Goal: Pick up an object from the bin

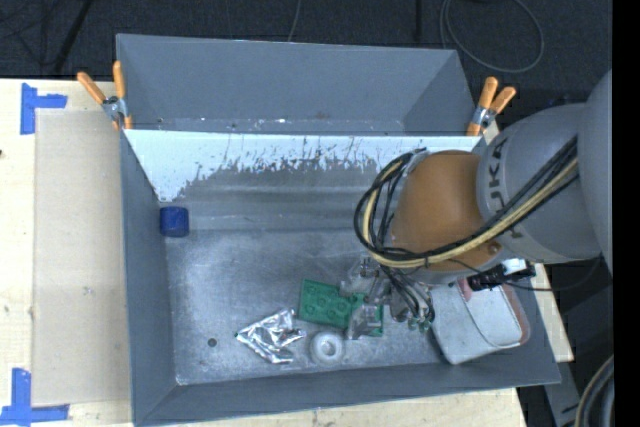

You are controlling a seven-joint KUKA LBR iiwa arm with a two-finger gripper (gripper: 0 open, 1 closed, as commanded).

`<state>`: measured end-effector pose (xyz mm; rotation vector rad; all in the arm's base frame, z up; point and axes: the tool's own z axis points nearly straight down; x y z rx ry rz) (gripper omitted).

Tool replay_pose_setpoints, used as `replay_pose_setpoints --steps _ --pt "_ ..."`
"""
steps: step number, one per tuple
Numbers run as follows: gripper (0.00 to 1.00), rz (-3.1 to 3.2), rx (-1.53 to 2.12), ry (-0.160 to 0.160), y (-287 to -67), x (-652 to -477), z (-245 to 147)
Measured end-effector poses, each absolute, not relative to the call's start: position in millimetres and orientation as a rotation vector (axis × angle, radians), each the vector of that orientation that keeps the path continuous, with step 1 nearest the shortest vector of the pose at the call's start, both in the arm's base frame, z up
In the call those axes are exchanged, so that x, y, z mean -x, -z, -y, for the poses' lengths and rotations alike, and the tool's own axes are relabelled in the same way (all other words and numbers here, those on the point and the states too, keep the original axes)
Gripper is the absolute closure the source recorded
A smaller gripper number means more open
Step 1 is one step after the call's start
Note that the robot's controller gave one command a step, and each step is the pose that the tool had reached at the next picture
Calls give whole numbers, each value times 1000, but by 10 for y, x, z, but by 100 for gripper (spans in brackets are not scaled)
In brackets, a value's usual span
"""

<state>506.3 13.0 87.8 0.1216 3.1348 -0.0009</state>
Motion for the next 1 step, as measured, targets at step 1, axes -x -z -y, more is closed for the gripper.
replay_pose_setpoints --steps 1 --pt "100 -3134 -119 -2 -1543 -5077 -132"
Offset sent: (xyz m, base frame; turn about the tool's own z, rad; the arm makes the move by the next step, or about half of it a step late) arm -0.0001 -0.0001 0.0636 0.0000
